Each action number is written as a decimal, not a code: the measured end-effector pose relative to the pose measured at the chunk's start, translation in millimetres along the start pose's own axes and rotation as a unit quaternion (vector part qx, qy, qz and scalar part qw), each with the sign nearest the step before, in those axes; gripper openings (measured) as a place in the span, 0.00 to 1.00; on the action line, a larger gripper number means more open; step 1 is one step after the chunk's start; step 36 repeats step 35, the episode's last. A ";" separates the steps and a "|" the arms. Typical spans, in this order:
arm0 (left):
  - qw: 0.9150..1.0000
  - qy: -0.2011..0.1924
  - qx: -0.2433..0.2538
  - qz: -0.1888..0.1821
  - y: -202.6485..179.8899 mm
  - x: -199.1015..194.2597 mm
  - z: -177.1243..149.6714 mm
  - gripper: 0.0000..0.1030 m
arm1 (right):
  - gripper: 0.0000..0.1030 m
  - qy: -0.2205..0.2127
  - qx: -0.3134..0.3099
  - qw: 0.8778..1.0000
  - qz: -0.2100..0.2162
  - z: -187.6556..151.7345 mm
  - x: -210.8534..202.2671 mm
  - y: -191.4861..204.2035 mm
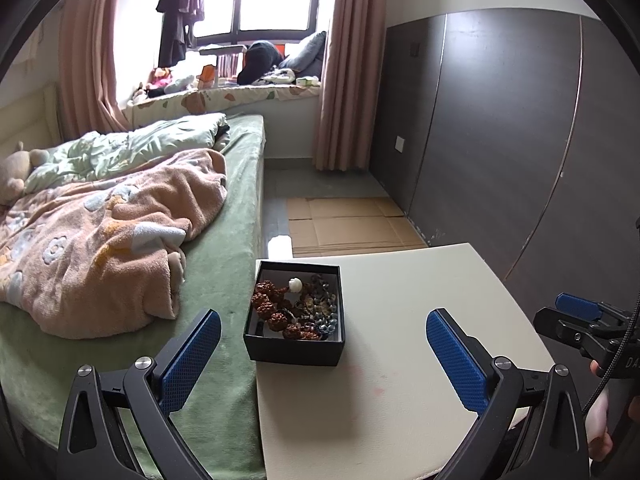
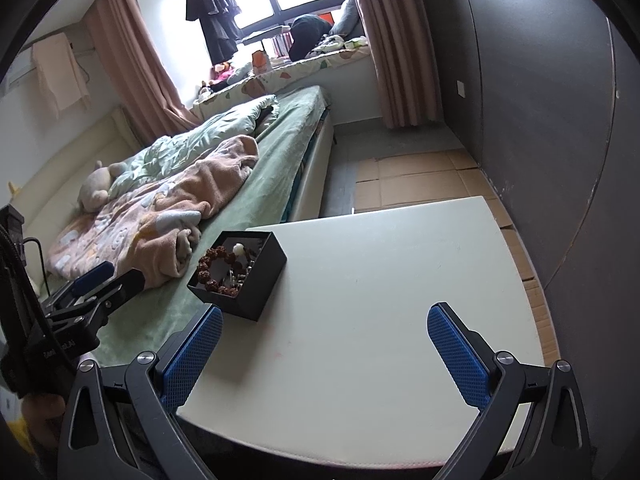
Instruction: Organize jewelry
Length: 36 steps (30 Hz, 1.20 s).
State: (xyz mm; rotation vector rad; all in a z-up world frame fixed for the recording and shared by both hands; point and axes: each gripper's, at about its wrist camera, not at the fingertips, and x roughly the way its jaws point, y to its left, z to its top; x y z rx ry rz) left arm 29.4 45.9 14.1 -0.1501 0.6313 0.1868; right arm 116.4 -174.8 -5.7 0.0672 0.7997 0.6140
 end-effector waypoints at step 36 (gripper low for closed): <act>1.000 0.003 0.002 -0.009 -3.4 -4.9 -0.5 1.00 | 1.00 -0.007 0.006 1.000 -0.004 -2.1 -2.8 -2.4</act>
